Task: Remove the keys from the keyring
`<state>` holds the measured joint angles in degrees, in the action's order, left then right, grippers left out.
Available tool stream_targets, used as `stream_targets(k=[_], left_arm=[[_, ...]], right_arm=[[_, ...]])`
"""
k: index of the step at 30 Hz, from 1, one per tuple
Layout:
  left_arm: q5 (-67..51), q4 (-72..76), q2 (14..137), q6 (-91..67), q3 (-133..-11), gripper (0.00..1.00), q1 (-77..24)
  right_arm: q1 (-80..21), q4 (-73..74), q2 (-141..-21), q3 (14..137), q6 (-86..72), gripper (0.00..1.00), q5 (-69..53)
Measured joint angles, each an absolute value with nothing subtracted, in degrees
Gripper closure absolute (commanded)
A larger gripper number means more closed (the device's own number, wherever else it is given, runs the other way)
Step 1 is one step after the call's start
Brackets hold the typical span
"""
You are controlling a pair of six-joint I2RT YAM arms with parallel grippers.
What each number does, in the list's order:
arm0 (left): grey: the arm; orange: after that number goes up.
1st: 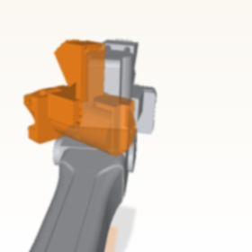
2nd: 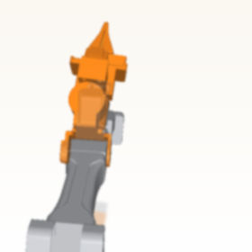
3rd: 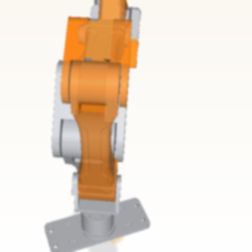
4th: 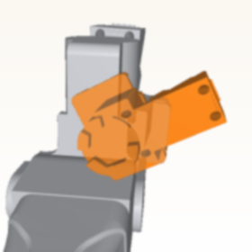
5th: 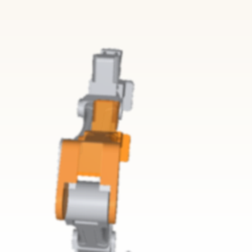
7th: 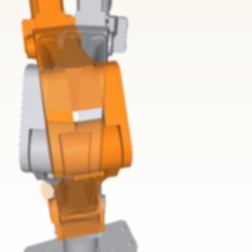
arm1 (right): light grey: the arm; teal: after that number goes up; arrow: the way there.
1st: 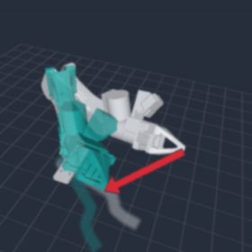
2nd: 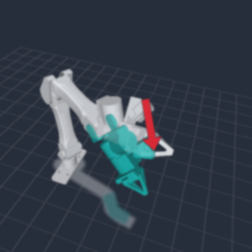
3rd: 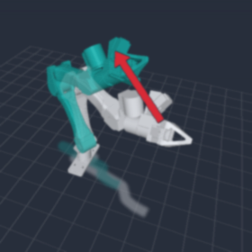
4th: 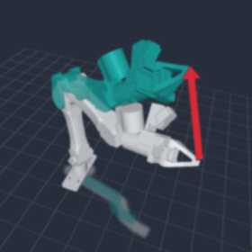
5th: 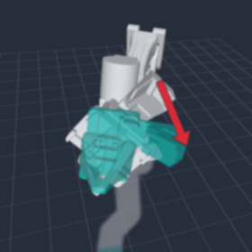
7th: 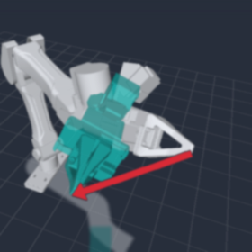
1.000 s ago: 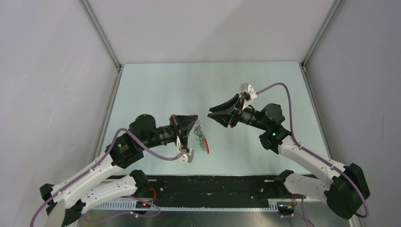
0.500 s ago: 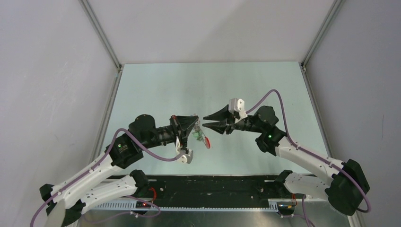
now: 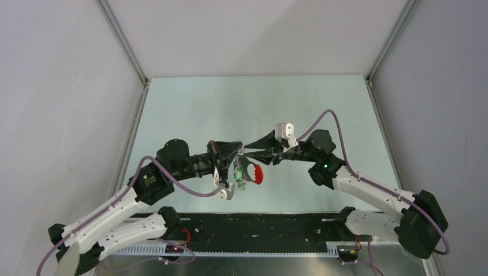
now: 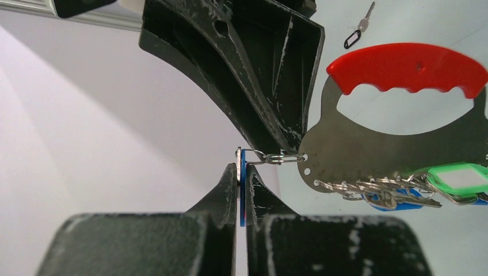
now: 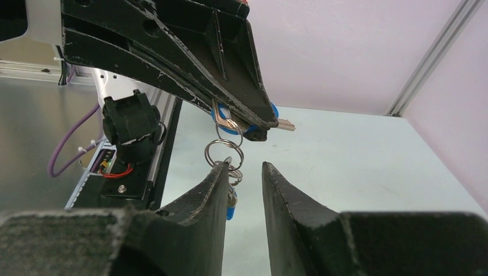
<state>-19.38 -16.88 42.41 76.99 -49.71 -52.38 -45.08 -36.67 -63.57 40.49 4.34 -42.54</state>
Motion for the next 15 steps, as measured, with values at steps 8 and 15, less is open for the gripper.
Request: stream_targets(k=[8,15], left_arm=[[-20.1,-17.1,42.4,77.0,-49.7,1.0,-52.4],[-20.2,-17.1,42.4,77.0,-49.7,1.0,-52.4]], right_arm=[[-46.3,-37.5,-65.5,41.3,4.5,0.69,-42.7],[-46.7,-38.0,-66.0,41.9,4.5,0.7,-43.0]])
